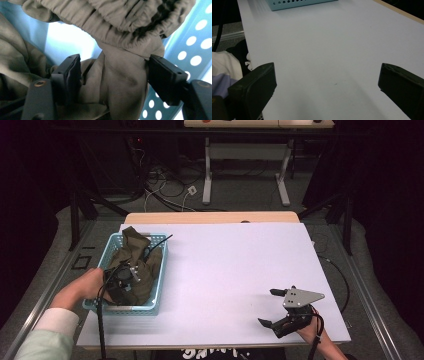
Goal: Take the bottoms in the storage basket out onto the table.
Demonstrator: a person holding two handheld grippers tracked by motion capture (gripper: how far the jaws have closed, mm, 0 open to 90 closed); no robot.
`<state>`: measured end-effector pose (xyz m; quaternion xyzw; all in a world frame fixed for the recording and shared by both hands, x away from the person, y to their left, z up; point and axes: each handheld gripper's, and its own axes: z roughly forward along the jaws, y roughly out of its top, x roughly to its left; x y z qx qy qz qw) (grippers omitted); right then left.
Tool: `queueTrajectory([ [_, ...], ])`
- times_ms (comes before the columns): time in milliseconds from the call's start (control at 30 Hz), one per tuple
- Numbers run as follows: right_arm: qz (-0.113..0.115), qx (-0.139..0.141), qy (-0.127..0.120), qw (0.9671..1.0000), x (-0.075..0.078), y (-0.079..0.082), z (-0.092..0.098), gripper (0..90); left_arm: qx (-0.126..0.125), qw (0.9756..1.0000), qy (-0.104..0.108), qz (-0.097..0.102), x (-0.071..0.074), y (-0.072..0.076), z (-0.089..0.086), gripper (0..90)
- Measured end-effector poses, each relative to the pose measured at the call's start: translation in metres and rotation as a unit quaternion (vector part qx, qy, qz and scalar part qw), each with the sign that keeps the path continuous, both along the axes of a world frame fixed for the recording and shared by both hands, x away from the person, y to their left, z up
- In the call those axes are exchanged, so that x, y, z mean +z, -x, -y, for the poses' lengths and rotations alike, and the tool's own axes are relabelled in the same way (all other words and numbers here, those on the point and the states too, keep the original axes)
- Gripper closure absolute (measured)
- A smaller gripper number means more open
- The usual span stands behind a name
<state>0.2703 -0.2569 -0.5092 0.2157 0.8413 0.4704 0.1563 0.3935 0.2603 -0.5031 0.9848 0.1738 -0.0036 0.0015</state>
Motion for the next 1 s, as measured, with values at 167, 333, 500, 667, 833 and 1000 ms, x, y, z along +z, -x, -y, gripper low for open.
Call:
queueTrajectory([
  [167, 0.000, 0.000, 0.001, 1.0000, 0.000, 0.000, 0.000, 1.2, -0.005, 0.9998, -0.012, -0.012, -0.006, -0.002, 0.006, 35.6],
  [333, 0.001, 0.000, 0.002, 1.0000, 0.000, 0.000, 0.000, 1.2, -0.001, 0.9996, -0.017, -0.024, -0.010, -0.006, 0.007, 35.0],
  [500, 0.002, 0.000, 0.003, 1.0000, 0.000, 0.000, 0.000, 1.2, 0.006, 0.9989, -0.013, -0.045, -0.017, -0.009, 0.006, 38.3],
  [667, 0.001, 0.000, 0.004, 1.0000, 0.000, 0.000, 0.000, 1.3, 0.012, 0.9989, 0.008, -0.044, -0.017, -0.008, 0.002, 47.3],
  [833, 0.001, 0.000, 0.003, 1.0000, 0.000, 0.001, -0.001, 1.3, 0.011, 0.9985, 0.021, -0.050, -0.016, -0.007, -0.001, 59.0],
  [1000, 0.001, -0.001, 0.002, 1.0000, 0.000, 0.000, 0.000, 1.4, 0.016, 0.9980, 0.031, -0.052, -0.014, -0.008, -0.002, 64.5],
])
